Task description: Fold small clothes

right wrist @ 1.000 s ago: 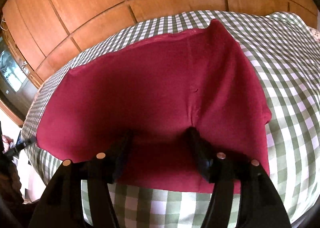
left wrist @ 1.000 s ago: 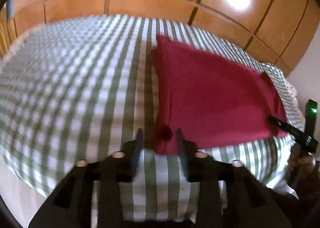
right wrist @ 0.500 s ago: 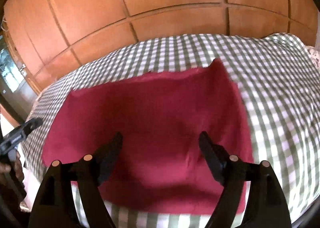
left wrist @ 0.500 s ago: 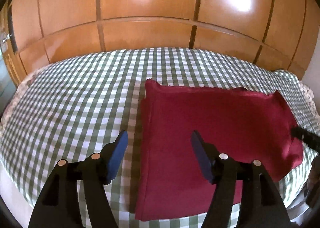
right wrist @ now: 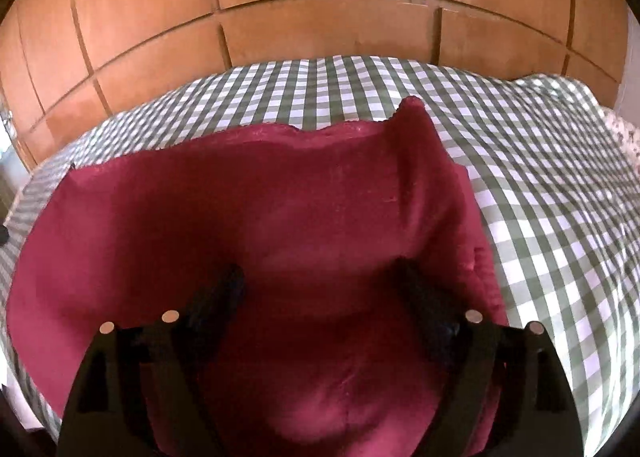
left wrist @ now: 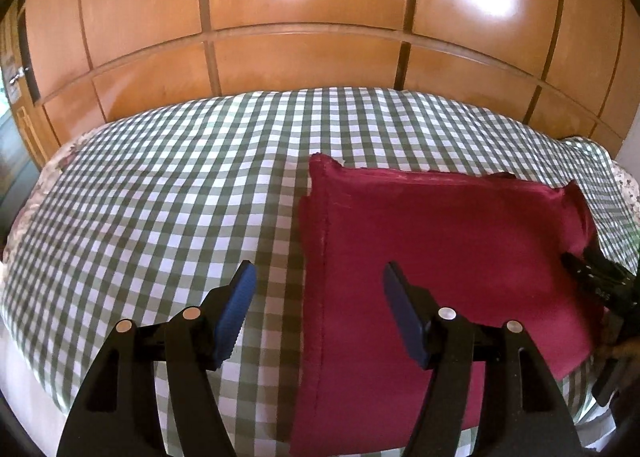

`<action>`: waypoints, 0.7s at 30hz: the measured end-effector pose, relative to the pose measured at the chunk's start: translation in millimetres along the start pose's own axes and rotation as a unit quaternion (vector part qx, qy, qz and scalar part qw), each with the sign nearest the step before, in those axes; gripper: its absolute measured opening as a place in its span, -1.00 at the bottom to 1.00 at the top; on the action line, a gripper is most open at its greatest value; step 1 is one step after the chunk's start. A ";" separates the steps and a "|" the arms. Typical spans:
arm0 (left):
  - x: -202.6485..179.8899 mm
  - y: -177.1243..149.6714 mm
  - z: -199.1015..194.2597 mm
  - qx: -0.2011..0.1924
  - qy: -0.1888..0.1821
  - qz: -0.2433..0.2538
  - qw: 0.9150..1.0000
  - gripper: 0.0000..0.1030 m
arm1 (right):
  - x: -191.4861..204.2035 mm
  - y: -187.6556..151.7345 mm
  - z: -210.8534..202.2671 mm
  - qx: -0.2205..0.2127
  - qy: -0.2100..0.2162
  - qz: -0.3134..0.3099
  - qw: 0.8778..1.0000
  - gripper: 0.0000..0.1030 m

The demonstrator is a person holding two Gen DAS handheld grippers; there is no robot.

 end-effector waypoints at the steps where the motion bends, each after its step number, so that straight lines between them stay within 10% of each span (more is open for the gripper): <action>1: 0.3 0.0 0.8 0.000 -0.001 0.000 1.000 0.26 | 0.2 -0.1 -0.7 -0.001 -0.002 -0.002 1.000 0.60; 21: -5.0 3.5 43.2 0.039 -0.038 -0.011 0.998 -0.05 | 1.9 -1.3 2.8 -0.011 -0.012 -0.006 1.000 0.60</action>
Point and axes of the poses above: each gripper's, at about its wrist camera, not at the fingertips, and z roughly the way its jaws point, x to its left, y to its top, the point moved 6 cm from there along z, roughly the way its jaws point, and after that the axes turned 8 degrees about y, right-handed, at the moved point
